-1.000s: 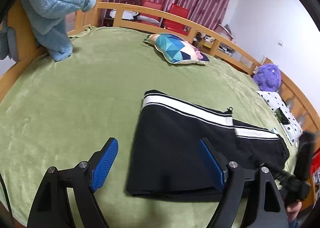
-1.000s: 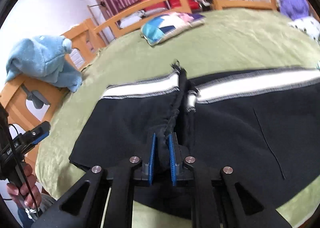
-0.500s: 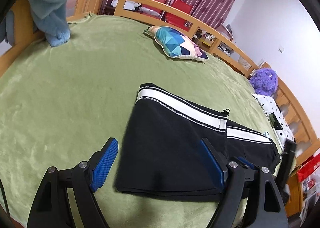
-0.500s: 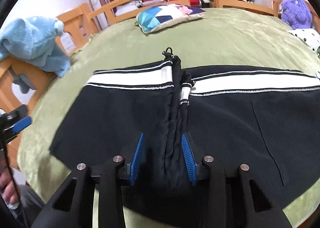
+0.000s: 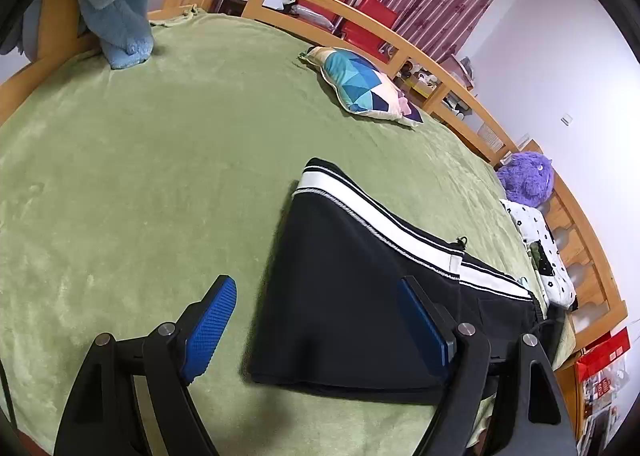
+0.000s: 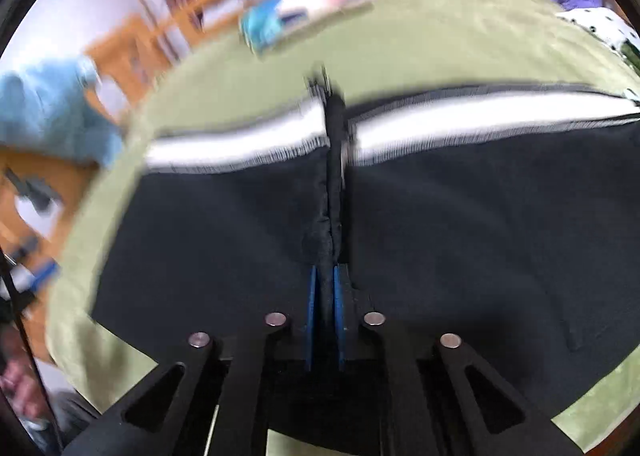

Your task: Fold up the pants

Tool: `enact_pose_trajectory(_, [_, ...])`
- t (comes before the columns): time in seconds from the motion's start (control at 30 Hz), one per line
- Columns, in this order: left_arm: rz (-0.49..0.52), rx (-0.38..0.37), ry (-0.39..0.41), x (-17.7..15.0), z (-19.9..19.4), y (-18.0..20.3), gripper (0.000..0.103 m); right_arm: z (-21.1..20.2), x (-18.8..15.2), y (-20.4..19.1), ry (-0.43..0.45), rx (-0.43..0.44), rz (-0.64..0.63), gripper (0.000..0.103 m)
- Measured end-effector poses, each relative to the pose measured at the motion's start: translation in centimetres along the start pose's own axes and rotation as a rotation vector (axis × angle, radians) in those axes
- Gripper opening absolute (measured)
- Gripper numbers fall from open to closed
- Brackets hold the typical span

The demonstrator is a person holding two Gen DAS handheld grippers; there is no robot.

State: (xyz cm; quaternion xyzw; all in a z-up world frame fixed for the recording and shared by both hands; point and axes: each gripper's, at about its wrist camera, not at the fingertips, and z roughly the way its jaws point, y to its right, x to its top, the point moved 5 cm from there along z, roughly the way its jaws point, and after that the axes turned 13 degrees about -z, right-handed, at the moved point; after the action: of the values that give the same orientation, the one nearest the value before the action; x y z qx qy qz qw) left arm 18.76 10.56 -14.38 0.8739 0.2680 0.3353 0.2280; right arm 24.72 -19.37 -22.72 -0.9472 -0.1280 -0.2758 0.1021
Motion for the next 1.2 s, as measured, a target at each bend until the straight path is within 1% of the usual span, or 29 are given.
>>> enact_pose_trajectory(0.07, [-0.002, -0.001, -0.003, 0.1, 0.0, 0.0, 0.081, -0.3, 0.4, 0.0, 0.027, -0.005, 0.007, 0.034])
enact_pose_trajectory(0.1, [0.002, 0.006, 0.0, 0.0, 0.0, 0.0, 0.081, -0.3, 0.7, 0.2, 0.041, 0.002, 0.019, 0.053])
enact_pose_trajectory(0.13, [0.004, 0.008, 0.002, 0.1, 0.1, -0.1, 0.081, -0.3, 1.0, 0.5, 0.06, 0.007, 0.044, 0.062])
enact_pose_trajectory(0.17, [0.006, 0.01, 0.001, 0.1, 0.2, -0.1, 0.081, 0.1, 1.4, 1.0, 0.073, 0.001, 0.074, 0.062])
enact_pose_trajectory(0.23, [0.006, 0.013, -0.007, 0.0, 0.5, -0.2, 0.081, 1.8, 1.7, 1.5, 0.045, 0.014, 0.108, 0.062])
enact_pose_trajectory(0.27, [0.006, 0.015, -0.013, 0.0, 0.7, -0.2, 0.081, 2.8, 1.8, 1.3, 0.022, 0.013, 0.111, 0.063])
enact_pose_trajectory(0.3, [0.006, 0.018, -0.02, -0.1, 0.9, -0.2, 0.081, 3.2, 1.8, 1.1, 0.022, -0.007, 0.098, 0.063])
enact_pose_trajectory(0.33, [0.007, 0.019, -0.022, -0.1, 0.9, -0.2, 0.081, 3.3, 2.0, 0.5, 0.033, -0.032, 0.059, 0.052])
enact_pose_trajectory(0.37, [0.009, 0.023, -0.022, -0.1, 1.0, -0.3, 0.081, 3.3, 2.0, -0.3, 0.032, 0.004, 0.025, 0.031])
enact_pose_trajectory(0.4, [0.011, 0.026, -0.019, -0.1, 0.9, -0.3, 0.081, 3.2, 2.2, -0.7, 0.037, 0.032, 0.01, 0.016])
enact_pose_trajectory(0.43, [0.012, 0.03, -0.014, 0.0, 0.9, -0.4, 0.081, 2.2, 2.5, -0.6, 0.082, 0.037, 0.019, 0.014])
enact_pose_trajectory(0.5, [0.011, 0.038, -0.007, 0.1, 0.8, -0.6, 0.081, -1.1, 3.3, 0.5, 0.203, 0.103, 0.061, 0.013])
enact_pose_trajectory(0.53, [0.008, 0.041, -0.006, 0.0, 0.8, -0.7, 0.081, -2.7, 3.5, 1.3, 0.245, 0.136, 0.091, 0.013])
enact_pose_trajectory(0.57, [0.001, 0.042, -0.007, 0.0, 0.8, -0.8, 0.081, -4.0, 3.5, 2.1, 0.264, 0.128, 0.106, 0.013])
enact_pose_trajectory(0.6, [-0.002, 0.041, -0.01, 0.0, 0.8, -1.0, 0.081, -4.4, 3.4, 2.8, 0.261, 0.081, 0.102, 0.013])
enact_pose_trajectory(0.63, [-0.003, 0.04, -0.015, 0.0, 0.9, -1.1, 0.081, -4.4, 2.9, 3.8, 0.236, 0.0, 0.095, 0.014])
enact_pose_trajectory(0.67, [-0.001, 0.04, -0.018, -0.1, 1.0, -1.1, 0.081, -3.9, 2.1, 4.5, 0.198, -0.04, 0.105, 0.014])
enact_pose_trajectory(0.7, [0.002, 0.044, -0.018, -0.2, 1.0, -1.1, 0.081, -2.8, 1.5, 5.1, 0.15, -0.053, 0.131, 0.015])
enact_pose_trajectory(0.73, [0.007, 0.05, -0.019, -0.2, 1.2, -1.0, 0.081, -1.6, 0.5, 5.7, 0.096, -0.043, 0.164, 0.023])
enact_pose_trajectory(0.77, [0.01, 0.051, -0.022, -0.3, 1.3, -0.9, 0.081, -0.2, -0.3, 6.0, 0.038, -0.024, 0.184, 0.026])
enact_pose_trajectory(0.8, [0.011, 0.049, -0.026, -0.4, 1.4, -0.8, 0.081, 0.4, -0.8, 6.1, 0.013, -0.015, 0.181, 0.028])
enact_pose_trajectory(0.83, [0.014, 0.047, -0.031, -0.5, 1.6, -0.6, 0.081, 0.3, -1.0, 6.2, 0.019, -0.018, 0.164, 0.028])
enact_pose_trajectory(0.87, [0.019, 0.047, -0.038, -0.6, 1.7, -0.4, 0.081, -0.6, -1.1, 6.2, 0.036, -0.041, 0.138, 0.029])
enact_pose_trajectory(0.93, [0.039, 0.052, -0.05, -1.2, 2.2, 0.1, 0.081, -2.6, -1.4, 5.9, 0.081, -0.083, 0.098, 0.04])
enact_pose_trajectory(0.97, [0.053, 0.058, -0.055, -1.5, 2.4, 0.3, 0.081, -3.7, -1.7, 5.6, 0.111, -0.082, 0.087, 0.043])
enact_pose_trajectory(1.03, [0.084, 0.08, -0.065, -2.3, 3.1, 0.7, 0.081, -5.0, -2.6, 4.7, 0.15, -0.067, 0.069, 0.055])
enact_pose_trajectory(1.1, [0.116, 0.116, -0.081, -3.3, 4.3, 1.1, 0.081, -4.3, -3.5, 4.2, 0.101, -0.065, 0.031, 0.057])
enact_pose_trajectory(1.13, [0.128, 0.132, -0.09, -3.8, 4.9, 1.2, 0.081, -3.6, -4.2, 3.9, 0.064, -0.085, -0.01, 0.058])
enact_pose_trajectory(1.2, [0.154, 0.174, -0.119, -5.1, 6.3, 1.5, 0.081, -3.5, -4.4, 3.5, 0.079, -0.123, -0.078, 0.058])
